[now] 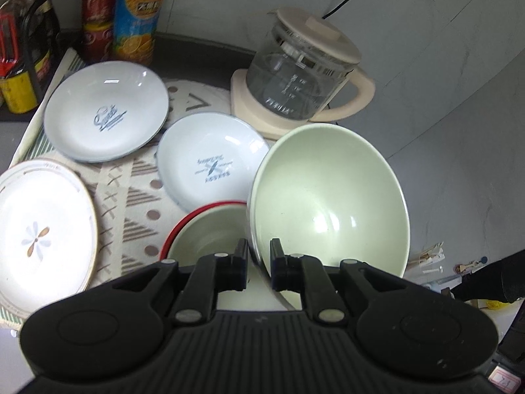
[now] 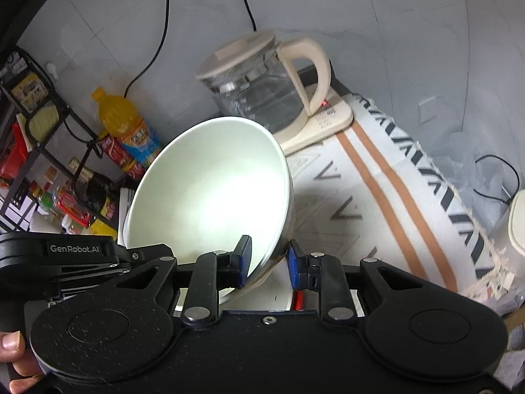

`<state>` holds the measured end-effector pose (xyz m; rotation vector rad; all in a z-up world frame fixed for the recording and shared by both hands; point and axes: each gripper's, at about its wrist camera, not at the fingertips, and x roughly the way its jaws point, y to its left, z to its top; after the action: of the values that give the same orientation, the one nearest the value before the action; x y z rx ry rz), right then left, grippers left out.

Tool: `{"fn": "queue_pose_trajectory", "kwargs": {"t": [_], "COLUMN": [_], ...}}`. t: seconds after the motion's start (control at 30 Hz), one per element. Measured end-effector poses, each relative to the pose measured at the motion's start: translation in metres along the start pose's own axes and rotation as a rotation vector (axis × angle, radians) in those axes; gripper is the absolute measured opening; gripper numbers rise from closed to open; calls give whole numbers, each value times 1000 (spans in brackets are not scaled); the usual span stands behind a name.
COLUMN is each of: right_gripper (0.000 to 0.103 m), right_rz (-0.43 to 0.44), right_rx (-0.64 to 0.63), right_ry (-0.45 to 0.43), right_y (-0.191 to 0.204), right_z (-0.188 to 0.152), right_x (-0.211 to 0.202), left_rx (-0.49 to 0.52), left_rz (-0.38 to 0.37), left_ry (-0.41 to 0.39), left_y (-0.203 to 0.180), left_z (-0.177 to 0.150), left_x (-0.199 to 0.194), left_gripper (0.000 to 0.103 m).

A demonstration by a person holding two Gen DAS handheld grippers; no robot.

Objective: Organize plates and bowls

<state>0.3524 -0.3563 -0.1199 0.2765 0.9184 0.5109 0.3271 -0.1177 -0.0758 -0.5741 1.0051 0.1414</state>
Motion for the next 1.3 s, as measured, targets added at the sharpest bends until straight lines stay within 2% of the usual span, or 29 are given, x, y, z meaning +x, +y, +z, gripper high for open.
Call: {"fn": "queue_pose_trajectory", "kwargs": {"t": [0.33, 0.5, 0.9, 1.3], "right_gripper": [23, 23, 19, 14], "right_rz": [-39, -44, -55, -31], "right_rx": [-12, -20, -65, -133], "right_ry": [51, 68, 83, 115], "right_y": [13, 15, 14, 10], "right_z": [-30, -38, -32, -26], "right_x": [6, 13, 36, 48], "left_rx": [-35, -58, -88, -154], "left_rz": [6, 27, 63, 70], "left_ry": [66, 90, 137, 158], "left_y": [29, 37, 41, 45], "left_z": [-33, -40, -45, -41], "left_x": [6, 12, 32, 30], "left_gripper": [13, 13, 14, 14]}}
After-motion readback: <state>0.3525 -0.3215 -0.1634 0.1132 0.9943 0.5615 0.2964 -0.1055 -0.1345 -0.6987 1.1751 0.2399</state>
